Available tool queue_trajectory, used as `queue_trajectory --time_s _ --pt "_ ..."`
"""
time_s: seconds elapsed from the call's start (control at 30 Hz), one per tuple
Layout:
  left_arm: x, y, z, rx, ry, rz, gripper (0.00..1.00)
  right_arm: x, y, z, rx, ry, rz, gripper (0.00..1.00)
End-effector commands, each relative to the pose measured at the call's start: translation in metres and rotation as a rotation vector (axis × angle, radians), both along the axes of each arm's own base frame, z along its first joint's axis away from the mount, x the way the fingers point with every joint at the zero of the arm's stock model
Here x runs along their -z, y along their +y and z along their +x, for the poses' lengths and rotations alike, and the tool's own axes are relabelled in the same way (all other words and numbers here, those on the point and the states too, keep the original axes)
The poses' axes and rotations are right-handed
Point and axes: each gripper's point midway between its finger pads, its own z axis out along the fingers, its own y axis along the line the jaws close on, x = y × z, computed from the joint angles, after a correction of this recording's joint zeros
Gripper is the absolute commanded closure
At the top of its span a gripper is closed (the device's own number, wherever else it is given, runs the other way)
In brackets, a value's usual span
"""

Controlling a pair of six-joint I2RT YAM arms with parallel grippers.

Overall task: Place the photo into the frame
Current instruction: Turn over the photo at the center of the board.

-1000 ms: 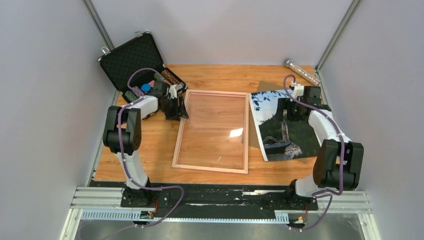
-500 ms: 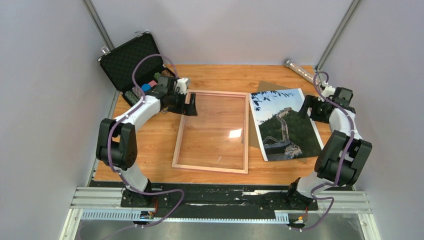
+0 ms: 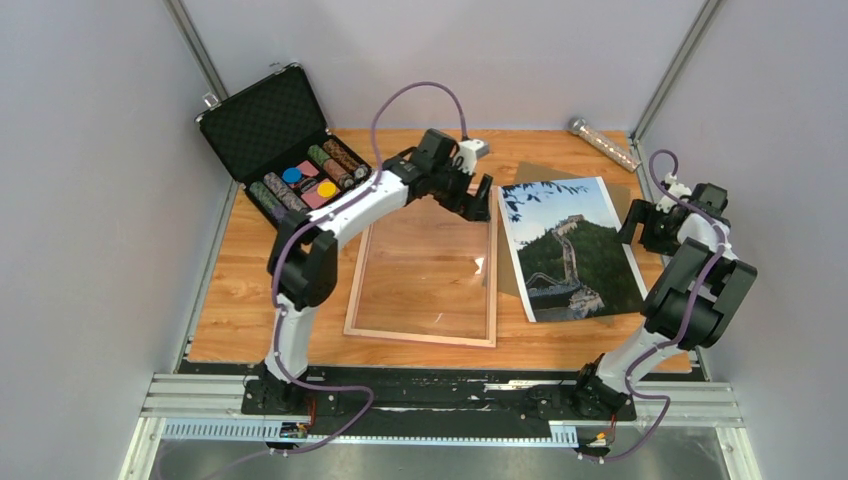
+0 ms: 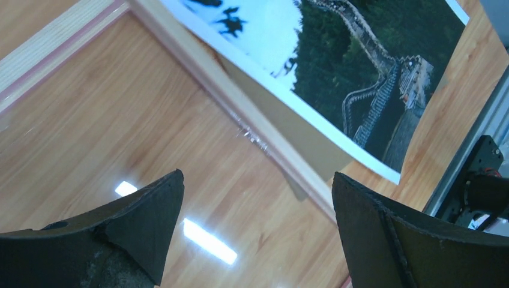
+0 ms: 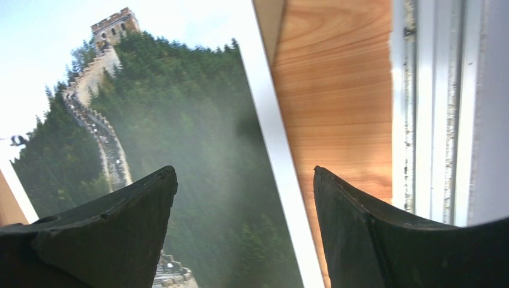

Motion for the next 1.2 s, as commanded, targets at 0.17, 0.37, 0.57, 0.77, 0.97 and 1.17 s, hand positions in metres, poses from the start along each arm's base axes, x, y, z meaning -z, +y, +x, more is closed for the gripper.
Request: queue_trajectory --time_s 0.17,0.37,0.57,0.77,0.97,1.17 --pt "0.034 -0.091 -0.012 0.029 0.203 -0.063 0.02 -0.002 -0.026 0.008 -0.040 -0.032 -0.048 0.19" --pt "0.041 -0.119 -0.025 0.050 0.225 -0.094 0.02 0.005 -0.027 0.010 -0.063 -0.028 -0.031 0.19" --pt "0.055 -0.131 -0.035 0.054 0.263 -0.100 0.02 0.015 -0.026 0.011 -0.085 -0.006 -0.016 0.20" --pt "0.064 -0.144 -0.046 0.067 0.276 -0.096 0.03 0.021 -0.021 0.011 -0.114 -0.007 0.007 0.20" --pt "0.078 -0.148 -0.053 0.060 0.284 -0.074 0.03 0.024 -0.016 0.011 -0.140 -0.006 0.034 0.20" --pt "0.088 -0.152 -0.057 0.062 0.285 -0.058 0.03 0.028 -0.012 0.010 -0.155 0.000 0.057 0.21"
